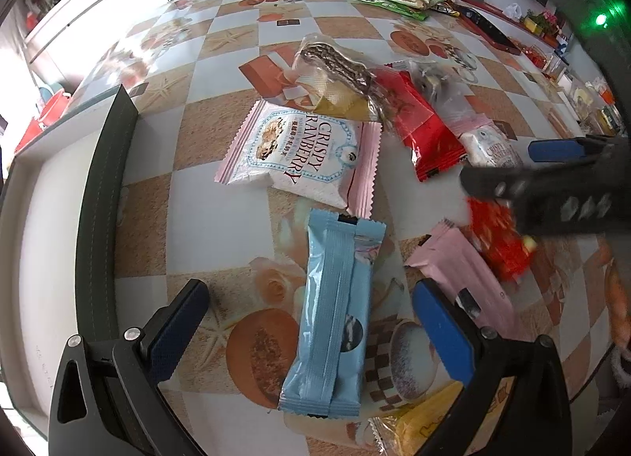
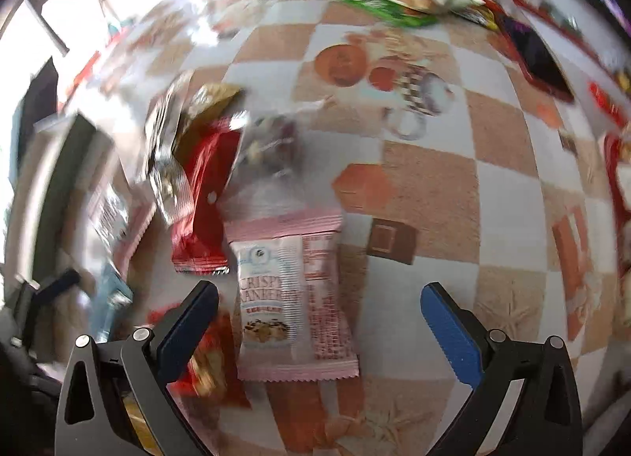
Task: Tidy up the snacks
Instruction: 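Grasp the blue bar with left tool while right tool grasps pink cranberry packet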
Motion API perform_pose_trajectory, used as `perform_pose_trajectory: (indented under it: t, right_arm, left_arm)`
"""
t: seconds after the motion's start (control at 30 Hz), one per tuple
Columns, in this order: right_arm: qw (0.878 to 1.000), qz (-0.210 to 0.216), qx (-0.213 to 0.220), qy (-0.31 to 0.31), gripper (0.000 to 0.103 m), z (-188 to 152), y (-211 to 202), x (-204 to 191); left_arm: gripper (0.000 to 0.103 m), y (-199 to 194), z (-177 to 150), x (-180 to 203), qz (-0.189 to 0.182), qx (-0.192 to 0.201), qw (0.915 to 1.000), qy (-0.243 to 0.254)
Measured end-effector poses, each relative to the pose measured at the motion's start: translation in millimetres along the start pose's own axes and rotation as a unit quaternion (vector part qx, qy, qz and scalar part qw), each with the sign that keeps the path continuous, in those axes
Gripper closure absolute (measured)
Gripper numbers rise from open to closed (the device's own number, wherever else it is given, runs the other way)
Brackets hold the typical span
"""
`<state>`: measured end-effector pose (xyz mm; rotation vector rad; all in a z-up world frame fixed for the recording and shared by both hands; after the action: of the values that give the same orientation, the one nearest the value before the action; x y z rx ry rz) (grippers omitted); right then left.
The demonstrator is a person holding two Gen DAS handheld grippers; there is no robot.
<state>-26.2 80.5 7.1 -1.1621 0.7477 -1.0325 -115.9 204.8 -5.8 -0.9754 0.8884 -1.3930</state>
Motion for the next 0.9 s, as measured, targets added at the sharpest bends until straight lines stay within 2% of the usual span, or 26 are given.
perform_pose_trajectory:
  t: [0.03,0.1,0.13,0.17,0.23,0.27,0.3,0.33,0.37,0.4,0.5,0.67,0.9]
  right_arm:
    - [1.000,-0.015,0.001,-0.012,0.000,0,2,-4]
    - [1.000,-0.020,0.010,-0.021,0.002,-1,2,-7]
    - [1.000,-0.019,0.013,-0.020,0.011,-2,0,-6]
    - [0.999,-0.019,0.020,-0.019,0.034,-5,-5,-5]
    - [0.999,-0.012,0.028,-0.015,0.061,-15,-21,4]
    - [1.000,-0.003,0.023,-0.009,0.061,-17,-21,6]
    - [1.000,0.011,0.024,0.000,0.061,-19,-21,6]
    - [0.999,0.023,0.026,0.011,0.061,-21,-20,11]
    - [0.999,0.031,0.026,0.019,0.061,-22,-20,13]
    - [0.998,0.046,0.026,0.034,0.061,-26,-21,20]
    - [0.995,0.074,0.026,0.062,0.061,-34,-28,34]
    - [0.992,0.088,0.043,0.074,0.061,-56,-59,53]
    - [0.991,0.105,0.056,0.062,0.061,-50,-74,33]
  left_arm:
    - [0.000,0,0,0,0.001,0.000,1.0000,-0.001]
    - [0.000,0,0,1,0.004,-0.001,1.0000,-0.004]
    - [0.001,0,1,1,0.005,-0.002,1.0000,-0.005]
    - [0.001,0,0,1,0.003,-0.003,1.0000,-0.006]
    - [0.009,-2,-1,3,-0.002,-0.001,1.0000,-0.005]
    - [0.012,-5,-2,6,-0.005,0.002,1.0000,0.000]
    - [0.025,-7,-3,8,-0.007,0.006,1.0000,0.004]
    - [0.042,-10,-4,10,-0.008,0.010,0.9999,0.008]
    - [0.052,-13,-5,12,-0.010,0.014,0.9998,0.013]
    - [0.074,-16,-6,12,-0.012,0.015,0.9997,0.017]
    - [0.076,-21,-10,4,-0.024,0.013,0.9996,-0.007]
    - [0.076,-38,-20,-11,-0.034,0.028,0.9981,-0.045]
    - [0.076,-80,-27,-25,-0.033,0.074,0.9949,-0.060]
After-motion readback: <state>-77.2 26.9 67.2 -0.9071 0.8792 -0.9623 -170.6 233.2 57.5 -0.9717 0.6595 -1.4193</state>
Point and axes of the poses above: each gripper's, at about its wrist camera, not at the fingertips, and y roughly the way its jaws point, x to its right, z to its top, the point moved 1 cm from there along y, roughly the way its jaws point, and after that the axes turned 4 degrees about -z, right-handed, at the moved point
